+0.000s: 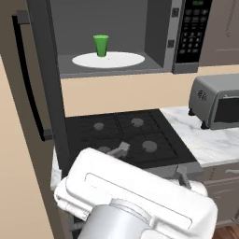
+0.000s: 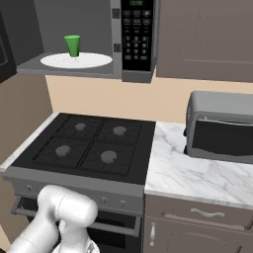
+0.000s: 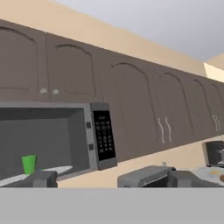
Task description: Close the microwave door.
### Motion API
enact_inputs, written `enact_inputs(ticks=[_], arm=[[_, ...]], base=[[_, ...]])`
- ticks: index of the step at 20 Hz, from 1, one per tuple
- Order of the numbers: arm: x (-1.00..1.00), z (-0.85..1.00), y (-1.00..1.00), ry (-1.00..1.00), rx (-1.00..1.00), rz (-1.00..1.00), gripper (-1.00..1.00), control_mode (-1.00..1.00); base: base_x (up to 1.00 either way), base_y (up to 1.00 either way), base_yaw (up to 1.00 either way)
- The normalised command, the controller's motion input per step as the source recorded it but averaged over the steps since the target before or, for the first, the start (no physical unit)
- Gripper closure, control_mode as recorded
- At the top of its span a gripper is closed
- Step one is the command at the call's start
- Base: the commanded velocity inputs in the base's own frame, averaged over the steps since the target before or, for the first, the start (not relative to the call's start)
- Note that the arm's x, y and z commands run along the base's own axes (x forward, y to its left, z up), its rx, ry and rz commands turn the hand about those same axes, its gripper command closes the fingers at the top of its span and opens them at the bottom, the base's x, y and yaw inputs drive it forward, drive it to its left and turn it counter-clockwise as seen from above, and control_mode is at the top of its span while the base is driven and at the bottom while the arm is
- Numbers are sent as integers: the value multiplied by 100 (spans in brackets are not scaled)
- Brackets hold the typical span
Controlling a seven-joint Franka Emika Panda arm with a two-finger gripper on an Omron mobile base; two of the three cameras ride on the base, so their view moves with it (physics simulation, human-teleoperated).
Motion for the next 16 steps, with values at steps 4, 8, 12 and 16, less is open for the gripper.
enact_inputs(ticks=[4, 8, 12, 16], arm=[[-10, -21, 100, 0, -20, -23, -100, -100], [3, -34, 92, 6, -29, -21, -100, -100], [62, -43, 45, 17, -19, -9, -100, -100], [83, -61, 21, 14, -5, -1, -100, -100]], base=[[0, 0, 0], [0, 0, 0], [0, 0, 0], [0, 0, 0]])
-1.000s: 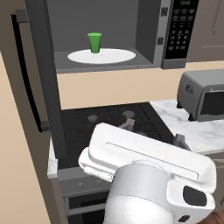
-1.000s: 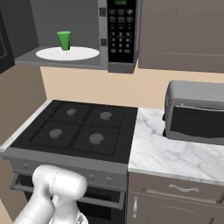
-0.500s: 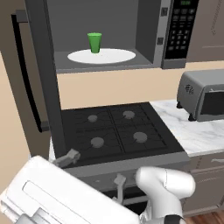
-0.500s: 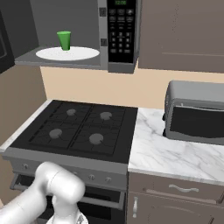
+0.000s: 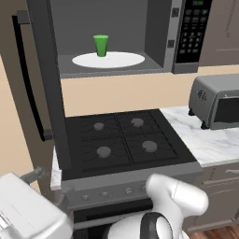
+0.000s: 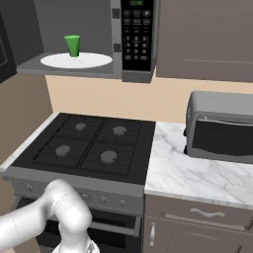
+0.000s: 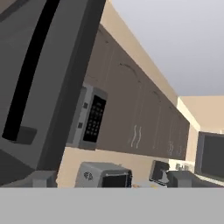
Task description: Close the microwave door.
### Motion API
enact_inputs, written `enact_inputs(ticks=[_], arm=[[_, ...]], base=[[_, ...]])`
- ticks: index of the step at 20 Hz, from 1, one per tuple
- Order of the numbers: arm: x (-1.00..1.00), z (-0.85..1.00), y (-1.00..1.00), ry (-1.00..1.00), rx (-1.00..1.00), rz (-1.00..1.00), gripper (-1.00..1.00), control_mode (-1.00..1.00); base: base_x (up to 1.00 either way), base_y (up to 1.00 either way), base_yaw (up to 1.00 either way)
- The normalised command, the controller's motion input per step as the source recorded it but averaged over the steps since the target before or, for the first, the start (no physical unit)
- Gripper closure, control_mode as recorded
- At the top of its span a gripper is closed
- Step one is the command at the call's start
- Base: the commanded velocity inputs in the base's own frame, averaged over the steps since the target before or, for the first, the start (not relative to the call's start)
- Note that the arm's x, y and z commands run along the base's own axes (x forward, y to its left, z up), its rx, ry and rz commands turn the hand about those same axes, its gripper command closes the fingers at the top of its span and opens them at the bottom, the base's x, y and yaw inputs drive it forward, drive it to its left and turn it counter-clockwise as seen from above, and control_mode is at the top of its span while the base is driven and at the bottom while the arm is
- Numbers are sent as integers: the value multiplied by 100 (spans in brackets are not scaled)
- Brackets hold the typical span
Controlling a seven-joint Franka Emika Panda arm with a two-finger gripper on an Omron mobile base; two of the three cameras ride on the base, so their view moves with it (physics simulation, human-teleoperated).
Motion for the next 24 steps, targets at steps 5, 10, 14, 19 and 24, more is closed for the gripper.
enact_inputs(ticks=[5, 10, 14, 19, 24], arm=[[76, -48, 33, 8, -6, -2, -100, -100], [74, -33, 39, 9, -11, -1, -100, -100], [66, -25, 22, 14, -15, 0, -100, -100], [60, -20, 13, 25, -22, -1, -100, -100], [39, 4, -30, 13, -8, -1, -100, -100]], base=[[0, 0, 0], [0, 0, 0], [0, 0, 0], [0, 0, 0], [0, 0, 0]])
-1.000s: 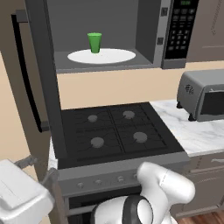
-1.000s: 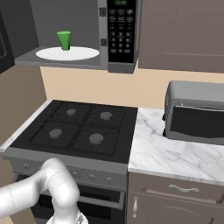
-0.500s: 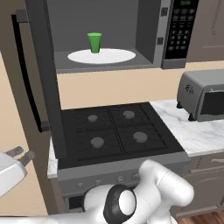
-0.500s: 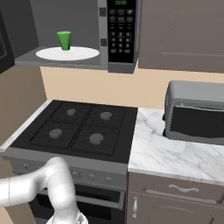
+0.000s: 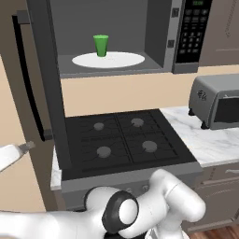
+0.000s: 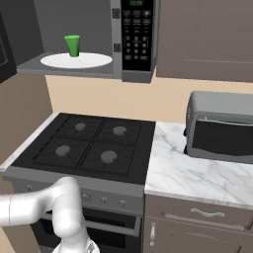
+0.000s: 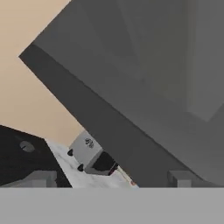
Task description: Close the microwave door.
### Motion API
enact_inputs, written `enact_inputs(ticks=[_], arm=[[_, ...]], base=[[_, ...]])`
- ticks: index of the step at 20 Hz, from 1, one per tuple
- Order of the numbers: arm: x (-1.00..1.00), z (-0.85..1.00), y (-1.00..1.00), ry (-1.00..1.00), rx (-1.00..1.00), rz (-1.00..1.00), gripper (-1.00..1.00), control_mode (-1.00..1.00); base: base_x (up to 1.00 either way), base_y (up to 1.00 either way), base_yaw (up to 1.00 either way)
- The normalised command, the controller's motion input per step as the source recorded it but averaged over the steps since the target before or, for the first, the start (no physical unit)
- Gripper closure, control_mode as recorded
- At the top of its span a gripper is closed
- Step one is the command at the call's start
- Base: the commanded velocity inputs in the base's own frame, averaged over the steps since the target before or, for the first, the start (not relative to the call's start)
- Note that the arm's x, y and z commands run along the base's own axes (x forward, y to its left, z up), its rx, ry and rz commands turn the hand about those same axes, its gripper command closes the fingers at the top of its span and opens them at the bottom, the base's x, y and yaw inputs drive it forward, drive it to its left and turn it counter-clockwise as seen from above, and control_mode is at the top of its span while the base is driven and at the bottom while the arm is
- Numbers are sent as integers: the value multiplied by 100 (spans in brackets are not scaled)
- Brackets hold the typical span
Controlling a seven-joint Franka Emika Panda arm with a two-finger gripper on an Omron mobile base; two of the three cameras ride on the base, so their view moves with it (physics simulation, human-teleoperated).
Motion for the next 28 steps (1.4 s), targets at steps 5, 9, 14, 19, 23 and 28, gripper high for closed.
enact_inputs(ticks=[5, 9, 14, 19, 23, 28], arm=[[1, 3, -96, -4, 1, -2, -100, -100], [-25, 6, -100, -12, 4, -3, -100, -100], [-65, 7, -100, -21, 11, 0, -100, -100], [-64, 1, -100, -29, 10, 0, -100, -100], [-9, 8, -95, -33, 2, 1, -100, -100], [0, 42, -82, -52, -1, 9, -100, -100]], base=[[0, 0, 0], [0, 0, 0], [0, 0, 0], [0, 0, 0], [0, 0, 0], [0, 0, 0]])
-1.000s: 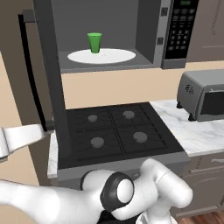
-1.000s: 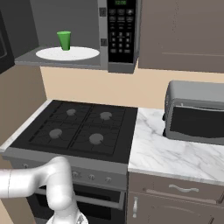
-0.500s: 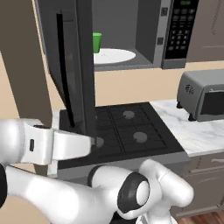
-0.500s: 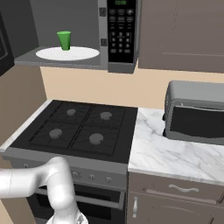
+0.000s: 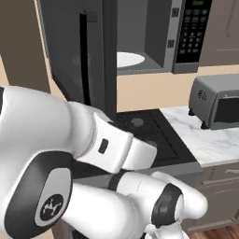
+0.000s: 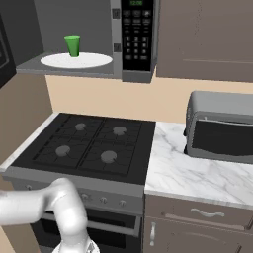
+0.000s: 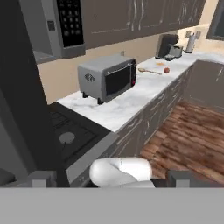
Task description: Close the microwave door.
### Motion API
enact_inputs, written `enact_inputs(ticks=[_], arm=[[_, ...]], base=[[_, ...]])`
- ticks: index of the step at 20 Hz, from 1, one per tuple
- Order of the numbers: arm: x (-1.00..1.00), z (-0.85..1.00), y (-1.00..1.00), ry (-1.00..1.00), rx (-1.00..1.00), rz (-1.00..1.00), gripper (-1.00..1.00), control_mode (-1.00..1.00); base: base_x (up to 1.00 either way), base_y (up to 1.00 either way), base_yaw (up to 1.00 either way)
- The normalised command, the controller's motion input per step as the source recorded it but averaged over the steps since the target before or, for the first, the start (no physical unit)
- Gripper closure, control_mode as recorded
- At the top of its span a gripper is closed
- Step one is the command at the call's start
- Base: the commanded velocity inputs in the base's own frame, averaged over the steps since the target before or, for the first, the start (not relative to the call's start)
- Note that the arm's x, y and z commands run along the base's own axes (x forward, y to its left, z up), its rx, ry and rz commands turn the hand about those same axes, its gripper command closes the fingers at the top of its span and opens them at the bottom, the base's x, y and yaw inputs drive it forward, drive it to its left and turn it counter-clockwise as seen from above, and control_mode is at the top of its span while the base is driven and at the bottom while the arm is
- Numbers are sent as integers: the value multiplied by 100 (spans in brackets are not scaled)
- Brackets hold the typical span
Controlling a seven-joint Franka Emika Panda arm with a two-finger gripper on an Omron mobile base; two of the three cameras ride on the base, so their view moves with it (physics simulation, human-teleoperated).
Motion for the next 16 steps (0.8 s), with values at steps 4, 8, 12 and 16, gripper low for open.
enact_inputs(ticks=[4, 8, 12, 16], arm=[[18, 9, -32, -51, -6, 10, -100, -100], [52, 0, 2, -49, -12, 9, -100, -100], [62, -15, 24, -31, -28, 0, -100, -100], [-37, -18, 76, -21, -25, 0, -100, -100]], base=[[0, 0, 0], [0, 0, 0], [0, 0, 0], [0, 0, 0]])
